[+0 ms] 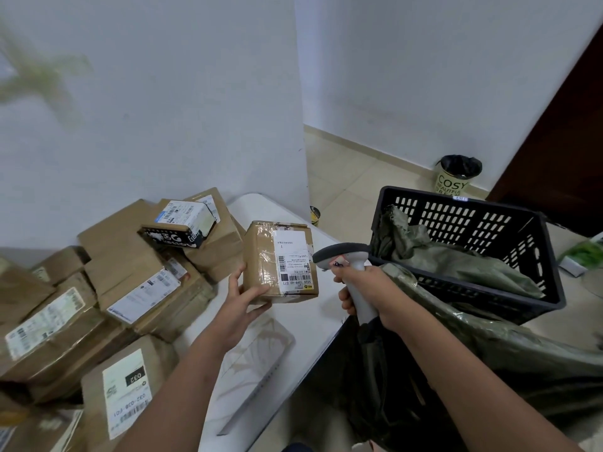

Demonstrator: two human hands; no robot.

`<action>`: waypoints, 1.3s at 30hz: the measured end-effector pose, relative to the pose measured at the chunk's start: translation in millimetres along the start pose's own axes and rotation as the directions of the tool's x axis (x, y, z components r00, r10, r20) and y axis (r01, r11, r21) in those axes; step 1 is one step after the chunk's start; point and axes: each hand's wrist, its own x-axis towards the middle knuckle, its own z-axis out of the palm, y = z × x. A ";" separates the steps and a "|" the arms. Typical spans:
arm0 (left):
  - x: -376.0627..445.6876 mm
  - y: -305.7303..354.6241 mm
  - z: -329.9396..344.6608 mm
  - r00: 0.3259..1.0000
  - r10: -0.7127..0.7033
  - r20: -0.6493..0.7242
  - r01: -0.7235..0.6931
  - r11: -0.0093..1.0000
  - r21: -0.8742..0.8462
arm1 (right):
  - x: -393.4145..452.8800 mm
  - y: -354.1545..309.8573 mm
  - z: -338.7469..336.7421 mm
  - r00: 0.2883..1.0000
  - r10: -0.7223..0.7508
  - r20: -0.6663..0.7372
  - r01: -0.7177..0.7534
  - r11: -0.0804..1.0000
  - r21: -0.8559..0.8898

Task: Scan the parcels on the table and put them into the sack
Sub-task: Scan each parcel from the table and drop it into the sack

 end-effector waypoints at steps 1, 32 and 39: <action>-2.2 -2.1 1.4 1.000 0.014 -0.013 -0.014 1.000 -0.007 | -2.2 -0.2 -1.2 1.000 0.003 0.011 -0.003 1.000 -0.008; -13.3 -9.5 7.0 0.999 -0.004 -0.032 0.001 0.996 -0.092 | -21.4 -7.6 4.3 0.998 -0.013 0.062 0.025 0.982 -0.185; -10.3 -9.6 9.1 1.000 -0.005 -0.018 0.003 0.996 -0.084 | -18.3 -6.9 1.7 0.998 -0.009 0.062 0.019 0.987 -0.157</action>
